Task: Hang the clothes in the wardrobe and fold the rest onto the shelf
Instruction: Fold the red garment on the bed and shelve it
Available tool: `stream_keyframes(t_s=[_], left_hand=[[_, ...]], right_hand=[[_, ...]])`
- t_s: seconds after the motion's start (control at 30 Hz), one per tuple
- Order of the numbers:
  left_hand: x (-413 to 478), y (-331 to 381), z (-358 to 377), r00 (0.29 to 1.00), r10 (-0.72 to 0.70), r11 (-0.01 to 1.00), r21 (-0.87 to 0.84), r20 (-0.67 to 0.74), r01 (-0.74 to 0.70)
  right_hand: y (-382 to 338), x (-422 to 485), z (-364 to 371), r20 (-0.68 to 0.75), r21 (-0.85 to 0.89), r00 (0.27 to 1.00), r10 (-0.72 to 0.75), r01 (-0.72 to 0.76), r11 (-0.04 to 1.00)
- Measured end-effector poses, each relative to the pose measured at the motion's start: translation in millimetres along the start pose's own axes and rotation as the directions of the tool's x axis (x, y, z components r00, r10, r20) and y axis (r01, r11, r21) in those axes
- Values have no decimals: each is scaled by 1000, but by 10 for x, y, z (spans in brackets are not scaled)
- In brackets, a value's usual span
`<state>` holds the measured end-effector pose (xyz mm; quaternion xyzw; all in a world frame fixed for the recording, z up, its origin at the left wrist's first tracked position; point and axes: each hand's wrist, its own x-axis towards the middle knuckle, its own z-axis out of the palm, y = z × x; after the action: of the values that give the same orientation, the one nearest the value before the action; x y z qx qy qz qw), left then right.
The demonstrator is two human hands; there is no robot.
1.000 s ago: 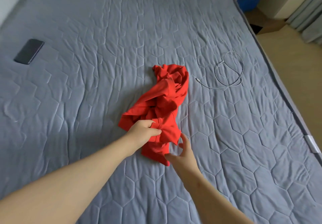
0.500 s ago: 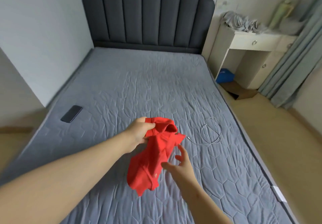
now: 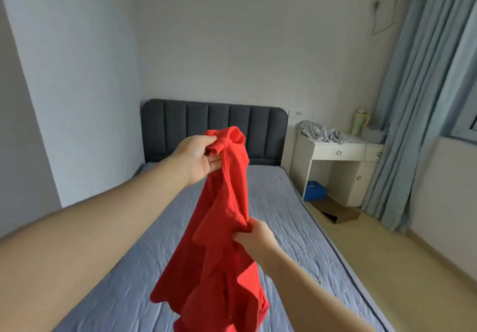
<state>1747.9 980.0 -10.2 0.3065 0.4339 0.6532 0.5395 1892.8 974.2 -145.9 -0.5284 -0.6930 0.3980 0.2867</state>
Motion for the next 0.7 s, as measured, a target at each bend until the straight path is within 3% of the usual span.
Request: stream_keyframes(t_s=[0.13, 0.23, 0.3, 0.33, 0.4, 0.43, 0.47, 0.53, 0.57, 0.67, 0.7], left_hand=[[-232, 537, -40, 980, 181, 973, 163, -79, -166], [-301, 650, -151, 951, 273, 866, 467, -143, -178], [-374, 613, -243, 918, 389, 629, 750, -75, -205], [-420, 575, -278, 895, 446, 432, 869, 27, -242], [-516, 496, -300, 848, 428, 97, 917, 312, -386], [-572, 465, -286, 831, 351, 35, 881, 431, -471], [-611, 444, -273, 819, 259, 58, 838, 512, -542], [-649, 404, -270, 822, 135, 226, 791, 553, -569], [-646, 384, -287, 841, 133, 271, 797, 524, -540], [-610, 360, -362, 898, 236, 269, 863, 371, -428], [-603, 346, -379, 907, 254, 319, 856, 336, -406]], right_hand=[[-503, -63, -231, -210, 223, 974, -89, 136, 965], [-810, -119, -417, -261, 387, 955, -138, 234, 892], [-1012, -180, -521, -239, 461, 955, -178, 273, 845], [-1104, -202, -564, -207, 489, 958, -198, 277, 827], [-1244, -247, -636, -118, 478, 958, -260, 284, 831], [-1292, -264, -660, -69, 450, 953, -295, 294, 843], [-1331, -278, -675, -24, 419, 947, -322, 302, 856], [-1374, -291, -697, 42, 358, 940, -339, 303, 883], [-1376, -295, -700, 53, 328, 939, -340, 305, 894], [-1311, -280, -702, 3, 270, 935, -354, 340, 901], [-1277, -277, -701, 0, 255, 934, -357, 346, 903]])
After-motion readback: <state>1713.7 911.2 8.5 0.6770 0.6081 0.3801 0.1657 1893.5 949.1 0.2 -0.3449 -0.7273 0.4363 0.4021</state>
